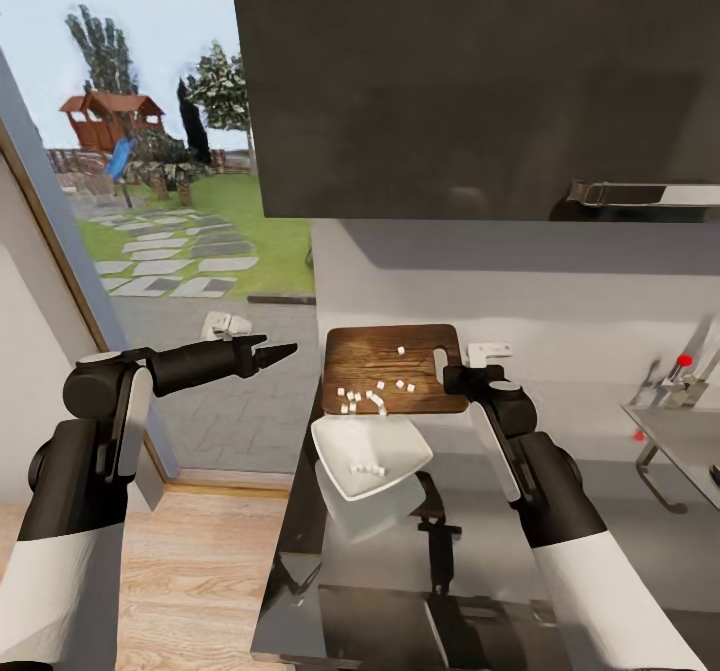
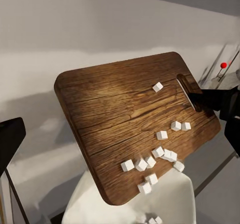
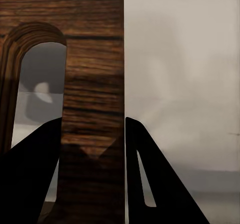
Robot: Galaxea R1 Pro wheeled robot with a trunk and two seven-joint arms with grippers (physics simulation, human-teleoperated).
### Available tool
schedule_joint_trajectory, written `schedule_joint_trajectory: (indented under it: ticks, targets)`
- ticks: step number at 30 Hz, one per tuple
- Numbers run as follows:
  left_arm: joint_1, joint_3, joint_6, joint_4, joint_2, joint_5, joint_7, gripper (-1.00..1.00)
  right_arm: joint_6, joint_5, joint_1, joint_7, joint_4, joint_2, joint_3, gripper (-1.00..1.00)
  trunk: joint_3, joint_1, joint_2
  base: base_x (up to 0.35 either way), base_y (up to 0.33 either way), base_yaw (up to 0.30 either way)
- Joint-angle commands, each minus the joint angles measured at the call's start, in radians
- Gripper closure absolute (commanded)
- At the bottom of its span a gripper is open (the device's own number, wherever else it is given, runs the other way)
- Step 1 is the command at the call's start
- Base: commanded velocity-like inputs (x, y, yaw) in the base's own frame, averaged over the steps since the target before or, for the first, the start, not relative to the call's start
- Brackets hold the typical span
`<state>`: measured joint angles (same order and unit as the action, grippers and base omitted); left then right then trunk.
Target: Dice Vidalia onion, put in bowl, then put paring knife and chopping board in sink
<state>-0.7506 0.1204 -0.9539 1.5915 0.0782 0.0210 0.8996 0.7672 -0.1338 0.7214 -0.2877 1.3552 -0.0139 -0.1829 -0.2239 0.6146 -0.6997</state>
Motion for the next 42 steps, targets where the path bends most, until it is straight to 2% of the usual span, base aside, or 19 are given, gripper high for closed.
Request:
schedule_joint_trajectory:
  ticks: [1,23,30,42]
  targets:
    - [-0.001,0.001,-0.008,0.000,0.000,0.002,0.002,-1.00,0.003,-0.010,0.001,-0.010,0.001,0.000,-0.001,1.00,-0.002,0.000,-0.001,0.000,0.000,0.000]
    - [-0.001,0.001,-0.008,0.001,0.000,0.002,0.002,-1.00,0.001,-0.010,0.001,-0.010,-0.001,0.000,-0.001,1.00,-0.002,0.000,-0.001,0.000,0.000,0.000]
    - [-0.001,0.001,-0.008,0.000,0.000,0.002,0.002,-1.00,-0.080,-0.009,-0.005,-0.008,-0.007,0.002,-0.001,1.00,-0.002,0.000,-0.001,0.000,0.000,0.000]
    - [-0.001,0.001,-0.008,0.000,0.000,0.002,0.002,-1.00,-0.083,-0.009,-0.006,-0.008,-0.008,0.003,-0.001,1.00,-0.002,0.000,-0.001,0.000,0.000,0.000]
